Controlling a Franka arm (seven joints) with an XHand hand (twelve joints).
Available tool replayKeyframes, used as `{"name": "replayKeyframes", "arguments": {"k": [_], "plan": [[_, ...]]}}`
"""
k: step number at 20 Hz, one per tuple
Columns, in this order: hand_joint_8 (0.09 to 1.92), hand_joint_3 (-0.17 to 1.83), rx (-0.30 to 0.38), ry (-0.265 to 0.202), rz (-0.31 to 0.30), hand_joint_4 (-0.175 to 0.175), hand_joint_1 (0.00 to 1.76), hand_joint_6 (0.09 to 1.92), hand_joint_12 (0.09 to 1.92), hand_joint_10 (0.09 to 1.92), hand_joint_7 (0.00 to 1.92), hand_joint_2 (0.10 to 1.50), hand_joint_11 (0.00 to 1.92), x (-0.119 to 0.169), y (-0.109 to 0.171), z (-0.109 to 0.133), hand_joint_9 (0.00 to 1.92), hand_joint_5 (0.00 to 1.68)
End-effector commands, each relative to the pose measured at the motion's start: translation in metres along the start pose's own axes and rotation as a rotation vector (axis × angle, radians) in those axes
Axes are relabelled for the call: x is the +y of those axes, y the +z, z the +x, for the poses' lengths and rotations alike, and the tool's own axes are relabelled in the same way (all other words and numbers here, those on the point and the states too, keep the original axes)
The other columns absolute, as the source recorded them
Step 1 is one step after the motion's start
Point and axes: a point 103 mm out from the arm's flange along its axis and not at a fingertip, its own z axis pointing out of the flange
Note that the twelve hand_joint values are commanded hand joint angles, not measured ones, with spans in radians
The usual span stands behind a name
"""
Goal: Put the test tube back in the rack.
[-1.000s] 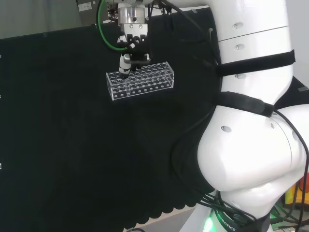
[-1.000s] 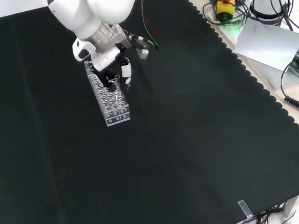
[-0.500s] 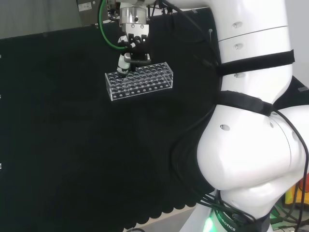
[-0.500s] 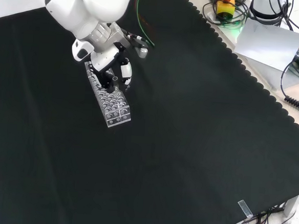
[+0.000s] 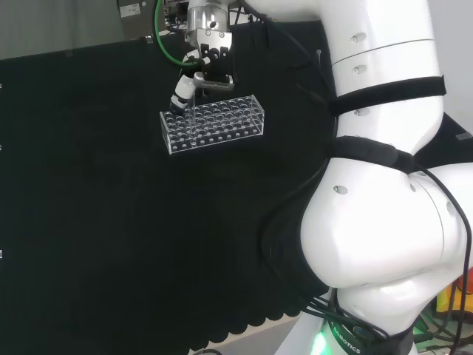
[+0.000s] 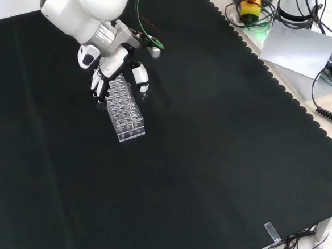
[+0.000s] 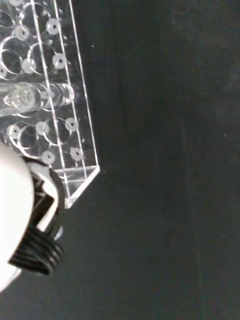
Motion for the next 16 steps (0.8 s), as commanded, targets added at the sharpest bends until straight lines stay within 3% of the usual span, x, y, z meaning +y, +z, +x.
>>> {"name": "replayKeyframes", "arguments": {"k": [1,6,16], "plan": [[0.96,0.53,0.019,-0.088,-0.036,0.051,0.95,0.25,1.60,1.09,0.00,0.54,0.09,-0.021,-0.017,0.010,0.18,0.34],[0.92,0.51,0.020,-0.150,-0.078,0.054,0.93,0.19,1.62,1.09,0.00,0.55,0.04,-0.047,-0.045,0.020,0.15,0.34],[0.88,0.50,0.034,-0.218,-0.175,0.056,0.92,0.15,1.62,1.08,0.00,0.56,0.00,-0.104,-0.102,0.033,0.13,0.34]]}}
